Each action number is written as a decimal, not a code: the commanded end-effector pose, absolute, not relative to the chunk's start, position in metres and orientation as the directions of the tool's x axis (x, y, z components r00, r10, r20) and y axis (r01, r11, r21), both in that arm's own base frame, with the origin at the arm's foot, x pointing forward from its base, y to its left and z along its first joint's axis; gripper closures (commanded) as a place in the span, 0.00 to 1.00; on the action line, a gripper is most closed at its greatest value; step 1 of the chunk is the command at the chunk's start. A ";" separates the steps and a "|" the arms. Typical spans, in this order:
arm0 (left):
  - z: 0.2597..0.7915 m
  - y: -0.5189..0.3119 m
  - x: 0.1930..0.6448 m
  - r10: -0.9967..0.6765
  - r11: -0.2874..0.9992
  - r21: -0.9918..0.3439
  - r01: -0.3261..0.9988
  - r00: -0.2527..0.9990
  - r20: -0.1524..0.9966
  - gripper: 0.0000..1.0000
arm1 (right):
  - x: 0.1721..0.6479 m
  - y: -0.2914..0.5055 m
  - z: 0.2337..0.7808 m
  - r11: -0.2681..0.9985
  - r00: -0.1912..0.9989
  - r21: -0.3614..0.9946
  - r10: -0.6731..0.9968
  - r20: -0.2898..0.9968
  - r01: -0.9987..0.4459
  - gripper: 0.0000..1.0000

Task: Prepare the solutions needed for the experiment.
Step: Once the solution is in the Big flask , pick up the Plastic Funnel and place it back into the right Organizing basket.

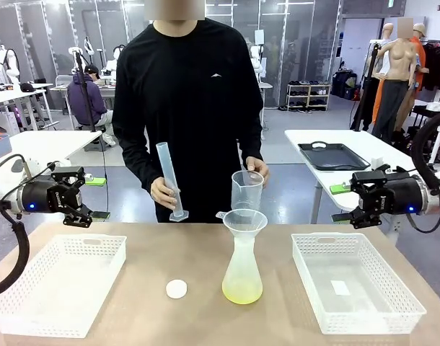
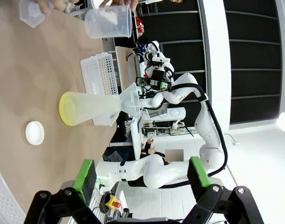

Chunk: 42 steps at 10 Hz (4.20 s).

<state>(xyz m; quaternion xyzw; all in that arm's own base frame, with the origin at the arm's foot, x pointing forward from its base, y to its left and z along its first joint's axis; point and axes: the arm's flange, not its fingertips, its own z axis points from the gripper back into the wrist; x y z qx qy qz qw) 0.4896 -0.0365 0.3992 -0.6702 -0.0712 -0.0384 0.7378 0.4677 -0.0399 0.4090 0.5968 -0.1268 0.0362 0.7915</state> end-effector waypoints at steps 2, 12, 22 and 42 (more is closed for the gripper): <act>0.401 -0.037 0.490 0.042 0.103 -0.984 0.143 0.988 0.148 0.00 | 0.436 -0.009 0.452 0.543 0.931 0.824 -0.194 0.308 -0.160 0.00; 0.401 -0.037 0.490 0.042 0.103 -0.984 0.143 0.988 0.148 0.00 | 0.403 0.037 0.518 0.764 0.939 0.633 -0.111 0.324 -0.128 0.00; 0.401 -0.037 0.490 0.042 0.103 -0.984 0.143 0.988 0.148 0.00 | 0.446 0.116 0.497 0.772 0.983 0.631 -0.043 0.179 -0.082 0.00; 0.401 -0.037 0.490 0.042 0.103 -0.984 0.143 0.988 0.148 0.00 | 0.473 0.179 0.447 0.787 0.996 0.616 -0.076 0.041 0.035 0.54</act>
